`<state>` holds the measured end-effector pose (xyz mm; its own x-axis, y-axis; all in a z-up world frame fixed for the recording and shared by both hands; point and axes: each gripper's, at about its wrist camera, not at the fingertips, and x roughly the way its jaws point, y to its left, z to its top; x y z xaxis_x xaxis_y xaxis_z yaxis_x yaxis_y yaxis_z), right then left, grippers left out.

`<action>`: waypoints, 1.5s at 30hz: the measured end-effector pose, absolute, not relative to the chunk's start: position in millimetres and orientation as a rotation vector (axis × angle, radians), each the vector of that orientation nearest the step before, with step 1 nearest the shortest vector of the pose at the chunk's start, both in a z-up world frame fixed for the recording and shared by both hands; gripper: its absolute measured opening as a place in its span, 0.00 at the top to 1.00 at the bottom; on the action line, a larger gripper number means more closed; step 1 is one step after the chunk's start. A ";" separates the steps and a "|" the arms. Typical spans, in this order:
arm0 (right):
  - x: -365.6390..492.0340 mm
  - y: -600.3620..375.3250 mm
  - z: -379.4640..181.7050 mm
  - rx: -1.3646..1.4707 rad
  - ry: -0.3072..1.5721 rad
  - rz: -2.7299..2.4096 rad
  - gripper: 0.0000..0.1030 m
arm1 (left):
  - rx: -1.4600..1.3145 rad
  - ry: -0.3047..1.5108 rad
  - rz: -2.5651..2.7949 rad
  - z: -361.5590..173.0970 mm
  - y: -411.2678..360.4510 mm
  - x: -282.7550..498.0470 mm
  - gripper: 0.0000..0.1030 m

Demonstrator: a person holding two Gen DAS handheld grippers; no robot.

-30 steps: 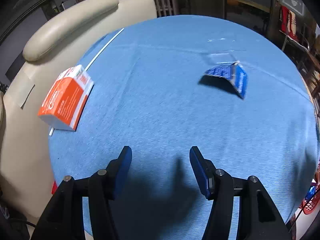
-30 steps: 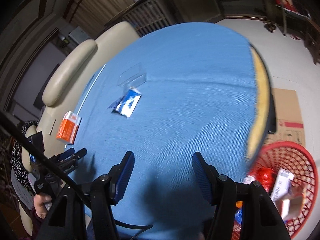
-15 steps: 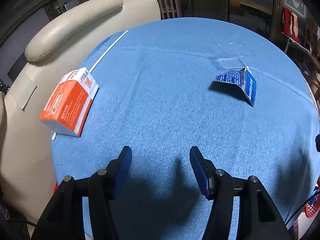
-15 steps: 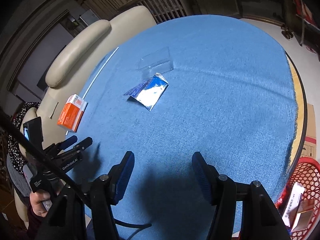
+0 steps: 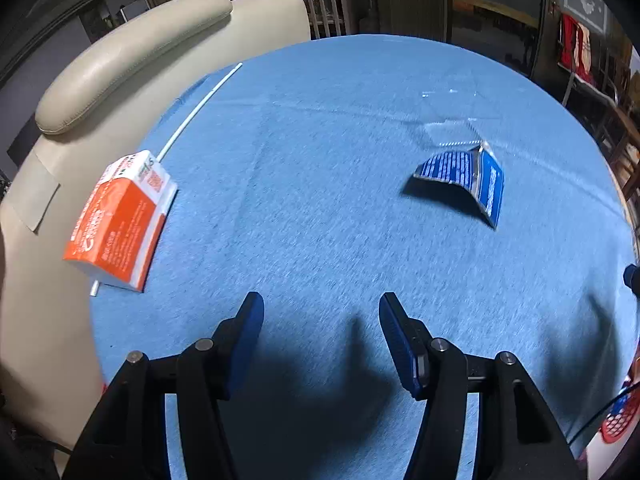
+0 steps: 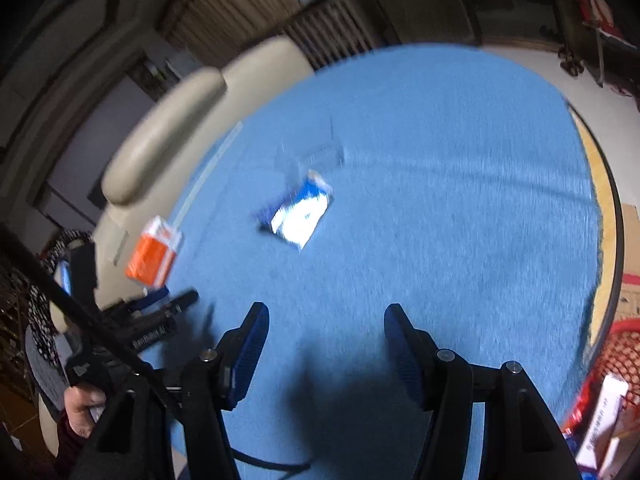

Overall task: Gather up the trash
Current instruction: 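Grasp the crumpled blue-white box with the left gripper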

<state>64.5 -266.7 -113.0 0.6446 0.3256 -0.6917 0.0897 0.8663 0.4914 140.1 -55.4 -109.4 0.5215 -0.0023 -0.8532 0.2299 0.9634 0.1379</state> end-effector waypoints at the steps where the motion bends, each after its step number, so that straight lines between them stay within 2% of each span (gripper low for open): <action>1: 63.8 -269.7 -112.8 0.533 0.832 0.138 0.38 | 0.232 1.017 -0.145 -108.2 -56.3 142.4 0.41; 10: 93.8 -297.9 -138.9 0.616 0.674 0.108 0.38 | 0.186 0.967 -0.224 -95.7 -89.4 160.3 0.41; 16: 106.1 -302.4 -158.2 0.699 0.667 0.127 0.38 | 0.206 0.927 -0.305 -92.0 -128.2 173.5 0.41; 20: 105.2 -307.7 -160.6 0.723 0.660 0.128 0.38 | 0.218 0.920 -0.389 -92.8 -151.7 186.6 0.31; 31: 101.0 -321.9 -168.5 0.785 0.598 0.106 0.38 | 0.275 1.048 -0.481 -125.7 -187.2 223.3 0.30; 32: 101.4 -323.4 -169.7 0.792 0.598 0.102 0.38 | 0.277 1.041 -0.475 -127.0 -188.1 224.0 0.28; 36: 104.0 -320.6 -169.2 0.783 0.599 0.092 0.38 | 0.283 0.999 -0.476 -129.6 -190.2 220.3 0.28; 39: 104.8 -319.4 -168.6 0.774 0.600 0.086 0.38 | 0.222 0.985 -0.493 -126.4 -179.6 215.7 0.33; 44: 105.3 -319.0 -169.1 0.777 0.597 0.072 0.38 | 0.248 0.920 -0.483 -116.9 -174.6 202.0 0.51; 45: 105.2 -319.1 -169.0 0.777 0.597 0.070 0.38 | 0.251 0.909 -0.484 -114.8 -173.0 199.0 0.69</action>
